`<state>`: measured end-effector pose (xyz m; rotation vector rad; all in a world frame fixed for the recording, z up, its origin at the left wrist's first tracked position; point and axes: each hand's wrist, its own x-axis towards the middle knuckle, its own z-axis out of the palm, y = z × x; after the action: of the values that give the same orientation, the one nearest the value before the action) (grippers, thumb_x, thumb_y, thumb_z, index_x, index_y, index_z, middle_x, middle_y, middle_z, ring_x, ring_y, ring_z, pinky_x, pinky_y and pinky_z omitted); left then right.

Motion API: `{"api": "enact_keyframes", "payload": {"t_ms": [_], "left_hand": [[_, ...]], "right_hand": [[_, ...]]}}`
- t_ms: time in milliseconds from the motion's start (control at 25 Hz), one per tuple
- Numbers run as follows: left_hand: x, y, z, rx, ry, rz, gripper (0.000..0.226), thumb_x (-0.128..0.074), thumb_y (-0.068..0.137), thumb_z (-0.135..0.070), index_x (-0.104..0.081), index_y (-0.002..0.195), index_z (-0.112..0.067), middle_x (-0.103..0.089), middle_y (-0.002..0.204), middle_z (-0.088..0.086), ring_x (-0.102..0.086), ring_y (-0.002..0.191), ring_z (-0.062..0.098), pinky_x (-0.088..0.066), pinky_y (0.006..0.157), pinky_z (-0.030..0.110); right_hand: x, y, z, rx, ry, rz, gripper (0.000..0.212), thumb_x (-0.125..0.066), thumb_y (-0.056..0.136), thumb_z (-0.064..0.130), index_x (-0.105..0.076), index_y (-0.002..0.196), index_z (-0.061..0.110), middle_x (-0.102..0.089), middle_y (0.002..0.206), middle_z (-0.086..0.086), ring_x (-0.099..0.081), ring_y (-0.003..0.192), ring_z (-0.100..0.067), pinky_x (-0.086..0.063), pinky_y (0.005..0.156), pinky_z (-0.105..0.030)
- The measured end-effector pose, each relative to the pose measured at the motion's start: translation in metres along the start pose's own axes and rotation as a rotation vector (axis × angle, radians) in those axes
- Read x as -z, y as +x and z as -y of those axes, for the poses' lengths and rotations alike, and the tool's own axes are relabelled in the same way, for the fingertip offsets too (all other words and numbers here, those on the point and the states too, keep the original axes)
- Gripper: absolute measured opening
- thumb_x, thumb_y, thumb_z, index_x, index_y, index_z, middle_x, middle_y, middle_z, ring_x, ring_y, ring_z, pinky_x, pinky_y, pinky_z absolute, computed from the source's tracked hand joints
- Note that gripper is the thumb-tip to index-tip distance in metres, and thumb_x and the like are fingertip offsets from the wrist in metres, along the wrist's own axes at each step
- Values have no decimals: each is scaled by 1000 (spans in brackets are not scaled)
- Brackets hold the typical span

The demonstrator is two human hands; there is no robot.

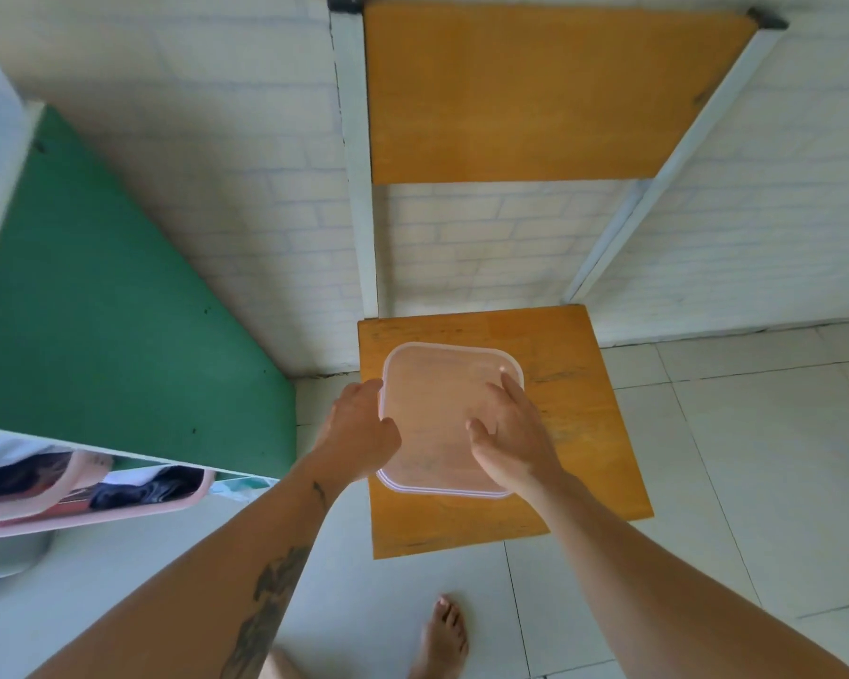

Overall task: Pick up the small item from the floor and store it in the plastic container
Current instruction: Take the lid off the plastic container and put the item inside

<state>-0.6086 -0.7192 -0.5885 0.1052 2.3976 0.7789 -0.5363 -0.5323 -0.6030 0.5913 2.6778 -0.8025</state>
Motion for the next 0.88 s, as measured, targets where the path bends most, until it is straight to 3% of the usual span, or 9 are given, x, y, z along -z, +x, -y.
{"api": "enact_keyframes", "payload": {"t_ms": [120, 240, 400, 600, 880], "left_hand": [[34, -23, -11, -3, -84, -54, 53, -48, 88, -11, -48, 140, -20, -55, 137, 2, -51, 126, 22, -45, 105, 37], [74, -57, -22, -51, -103, -117, 46, -45, 87, -10, -57, 130, -21, -62, 123, 1, -59, 109, 18, -48, 91, 28], [129, -115, -34, -53, -172, -205, 40, -42, 86, -11, -64, 116, -24, -68, 107, -3, -64, 91, 14, -47, 71, 16], [200, -188, -39, -113, -217, -457, 34, -47, 83, -13, -71, 103, -26, -74, 95, -6, -68, 87, 15, -54, 88, 29], [293, -248, -10, -140, -290, -679, 29, -51, 86, -9, -71, 101, -23, -74, 88, -3, -67, 77, 14, -52, 76, 25]], "right_hand": [[25, -15, 34, 35, 46, 6, 59, -48, 98, 37, -30, 151, 19, -15, 164, 2, -16, 149, -17, -28, 116, -40], [55, -36, 74, 110, 119, 11, 51, -48, 96, 36, -38, 145, 27, -28, 158, 5, -24, 147, -19, -29, 116, -40], [99, -73, 131, 197, 164, 40, 50, -48, 98, 30, -39, 146, 19, -37, 153, 2, -36, 140, -19, -29, 112, -32], [134, -115, 213, 386, 161, 51, 54, -46, 98, 30, -36, 150, 16, -35, 156, -2, -32, 143, -17, -25, 115, -31], [145, -142, 325, 548, 182, 45, 55, -46, 99, 33, -35, 151, 18, -32, 158, -3, -30, 144, -19, -25, 116, -34]]}}
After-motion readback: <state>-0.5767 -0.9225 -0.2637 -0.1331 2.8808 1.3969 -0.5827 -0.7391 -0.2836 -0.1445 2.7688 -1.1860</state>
